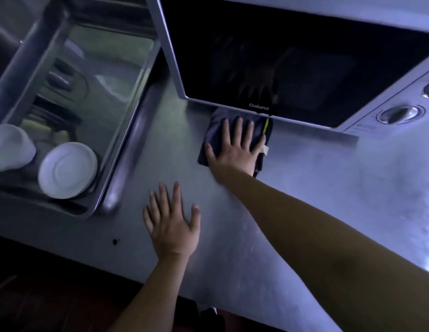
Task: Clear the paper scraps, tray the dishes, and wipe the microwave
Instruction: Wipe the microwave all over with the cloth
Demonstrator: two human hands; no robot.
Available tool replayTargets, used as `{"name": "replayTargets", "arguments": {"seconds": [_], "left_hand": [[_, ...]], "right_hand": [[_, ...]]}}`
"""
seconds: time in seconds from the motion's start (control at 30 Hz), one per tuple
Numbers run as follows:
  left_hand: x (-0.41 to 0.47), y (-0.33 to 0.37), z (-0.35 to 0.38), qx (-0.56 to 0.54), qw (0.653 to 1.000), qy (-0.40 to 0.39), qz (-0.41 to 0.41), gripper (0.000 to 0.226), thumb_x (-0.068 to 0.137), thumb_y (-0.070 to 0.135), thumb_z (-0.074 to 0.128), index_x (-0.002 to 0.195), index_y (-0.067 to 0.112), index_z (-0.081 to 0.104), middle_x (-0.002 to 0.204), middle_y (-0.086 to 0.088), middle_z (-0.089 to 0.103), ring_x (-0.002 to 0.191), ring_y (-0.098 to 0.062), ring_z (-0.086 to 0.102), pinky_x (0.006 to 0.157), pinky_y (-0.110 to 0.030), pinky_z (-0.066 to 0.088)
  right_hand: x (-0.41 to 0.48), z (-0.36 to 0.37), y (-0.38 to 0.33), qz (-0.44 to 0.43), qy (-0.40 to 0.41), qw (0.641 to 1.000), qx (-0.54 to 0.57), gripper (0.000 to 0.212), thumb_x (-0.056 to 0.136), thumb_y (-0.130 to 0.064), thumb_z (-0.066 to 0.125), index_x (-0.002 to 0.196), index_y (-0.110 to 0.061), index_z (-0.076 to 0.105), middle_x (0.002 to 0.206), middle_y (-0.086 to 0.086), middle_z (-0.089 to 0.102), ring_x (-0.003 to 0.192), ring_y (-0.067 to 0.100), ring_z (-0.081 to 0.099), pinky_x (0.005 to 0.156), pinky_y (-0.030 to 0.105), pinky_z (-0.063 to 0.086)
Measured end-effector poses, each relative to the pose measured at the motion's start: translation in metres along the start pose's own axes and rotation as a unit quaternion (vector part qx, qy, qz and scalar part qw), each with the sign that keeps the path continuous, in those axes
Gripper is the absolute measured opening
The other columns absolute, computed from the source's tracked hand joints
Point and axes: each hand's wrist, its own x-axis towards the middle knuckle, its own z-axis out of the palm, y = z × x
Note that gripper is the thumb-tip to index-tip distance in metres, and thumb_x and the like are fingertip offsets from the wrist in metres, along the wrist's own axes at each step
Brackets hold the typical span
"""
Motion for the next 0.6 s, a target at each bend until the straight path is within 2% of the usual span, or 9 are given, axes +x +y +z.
{"name": "replayTargets", "arguments": {"seconds": [0.13,0.23,0.33,0.4,0.47,0.6], "left_hand": [[0.001,0.0,-0.001,0.004,1.0,-0.01,-0.004,0.07,0.092,0.057,0.038,0.155,0.027,0.034,0.162,-0.01,0.03,0.149,-0.033,0.025,0.119,-0.053,0.017],[0.0,-0.002,-0.002,0.005,1.0,-0.014,-0.006,0.07,0.092,0.059,0.035,0.155,0.028,0.032,0.162,-0.009,0.029,0.149,-0.032,0.024,0.119,-0.053,0.017],[0.0,-0.002,-0.001,-0.003,1.0,-0.016,-0.005,0.07,0.092,0.06,0.033,0.155,0.028,0.031,0.162,-0.008,0.029,0.149,-0.032,0.023,0.119,-0.054,0.018],[0.001,-0.002,0.0,-0.006,1.0,-0.016,-0.006,0.07,0.092,0.059,0.033,0.155,0.029,0.032,0.162,-0.008,0.03,0.149,-0.032,0.024,0.119,-0.054,0.018],[0.001,-0.002,0.001,-0.003,1.0,-0.021,-0.004,0.07,0.092,0.059,0.034,0.155,0.028,0.032,0.162,-0.009,0.03,0.149,-0.033,0.024,0.118,-0.053,0.017],[0.002,-0.002,0.001,-0.015,0.999,-0.034,-0.001,0.07,0.091,0.058,0.036,0.155,0.029,0.031,0.162,-0.01,0.029,0.148,-0.034,0.025,0.117,-0.054,0.018]], "right_hand": [[-0.003,0.003,0.006,-0.211,0.0,0.977,-0.042,0.08,0.09,-0.074,0.022,0.158,-0.034,0.011,0.168,0.003,0.009,0.154,0.03,-0.002,0.117,0.065,-0.004],[-0.001,0.001,0.012,-0.259,-0.001,0.965,-0.05,0.08,0.089,-0.076,0.025,0.158,-0.037,0.013,0.168,0.0,0.012,0.154,0.027,0.001,0.118,0.061,-0.005],[-0.002,0.002,0.01,-0.194,0.004,0.98,-0.034,0.081,0.087,-0.077,0.023,0.157,-0.038,0.015,0.167,-0.004,0.013,0.155,0.022,0.002,0.12,0.057,-0.006],[-0.001,0.0,0.015,-0.076,0.022,0.997,-0.002,0.082,0.087,-0.077,0.022,0.157,-0.036,0.015,0.168,-0.004,0.011,0.155,0.021,0.001,0.12,0.056,-0.008],[-0.002,-0.004,0.034,0.026,0.032,0.999,0.024,0.083,0.087,-0.077,0.02,0.158,-0.035,0.014,0.168,-0.003,0.009,0.155,0.021,-0.001,0.119,0.057,-0.009],[-0.037,-0.01,0.092,0.092,0.042,0.995,0.015,0.081,0.088,-0.078,0.019,0.158,-0.036,0.01,0.168,-0.003,0.008,0.155,0.021,-0.001,0.12,0.056,-0.004]]}}
